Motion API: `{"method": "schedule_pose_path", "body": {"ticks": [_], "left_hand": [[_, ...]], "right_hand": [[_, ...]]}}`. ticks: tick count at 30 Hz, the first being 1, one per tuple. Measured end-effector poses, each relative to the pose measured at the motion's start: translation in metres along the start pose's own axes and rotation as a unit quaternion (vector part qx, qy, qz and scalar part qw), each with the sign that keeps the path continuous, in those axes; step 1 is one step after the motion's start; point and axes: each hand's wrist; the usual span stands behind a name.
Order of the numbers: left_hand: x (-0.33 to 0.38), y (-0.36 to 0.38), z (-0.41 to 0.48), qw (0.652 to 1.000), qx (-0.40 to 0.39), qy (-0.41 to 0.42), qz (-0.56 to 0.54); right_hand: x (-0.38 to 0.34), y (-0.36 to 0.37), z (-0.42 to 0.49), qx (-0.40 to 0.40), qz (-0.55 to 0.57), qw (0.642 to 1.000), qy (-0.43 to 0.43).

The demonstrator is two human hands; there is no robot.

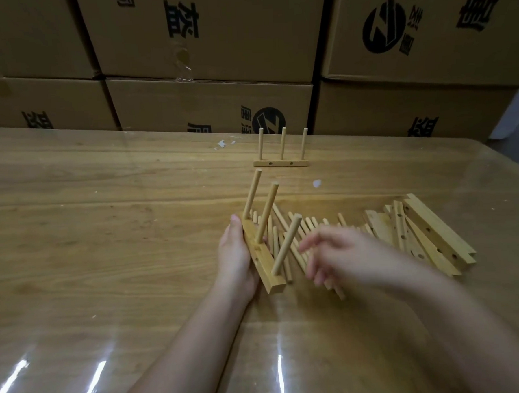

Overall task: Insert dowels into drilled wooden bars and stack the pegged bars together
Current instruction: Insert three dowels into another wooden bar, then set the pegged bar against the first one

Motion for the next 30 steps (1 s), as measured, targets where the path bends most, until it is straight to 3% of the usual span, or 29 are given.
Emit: {"method": "schedule_pose_path", "body": {"ticks": [3,8,14,20,30], "left_hand": [[-0.001,0.0,0.002,0.999,0.009,0.01,-0.031],[-0.004,0.0,0.005,0.998,-0.017,0.041,-0.051],[-0.005,-0.001,0.006,0.992,-0.059,0.061,-0.093],[-0.005,-0.002,0.008,0.991,-0.079,0.06,-0.092],[-0.008,0.001,0.008,0.995,-0.083,0.035,-0.042]], "right_hand": [[0.014,0.032,-0.008,-0.052,0.006,0.998,0.025],[0.02,0.058,0.006,0.17,0.049,0.984,0.012],[0.026,0.029,0.012,0.288,0.013,0.957,-0.018],[0.031,-0.008,0.026,0.269,-0.064,0.961,0.025],[0.041,-0.085,0.076,0.246,-0.037,0.968,0.015]]}}
Point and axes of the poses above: each hand's wrist, its own z-axis towards the middle knuckle, its own y-axis out of the palm, x = y × z, and after that the axes turned 13 degrees about -x, right-handed
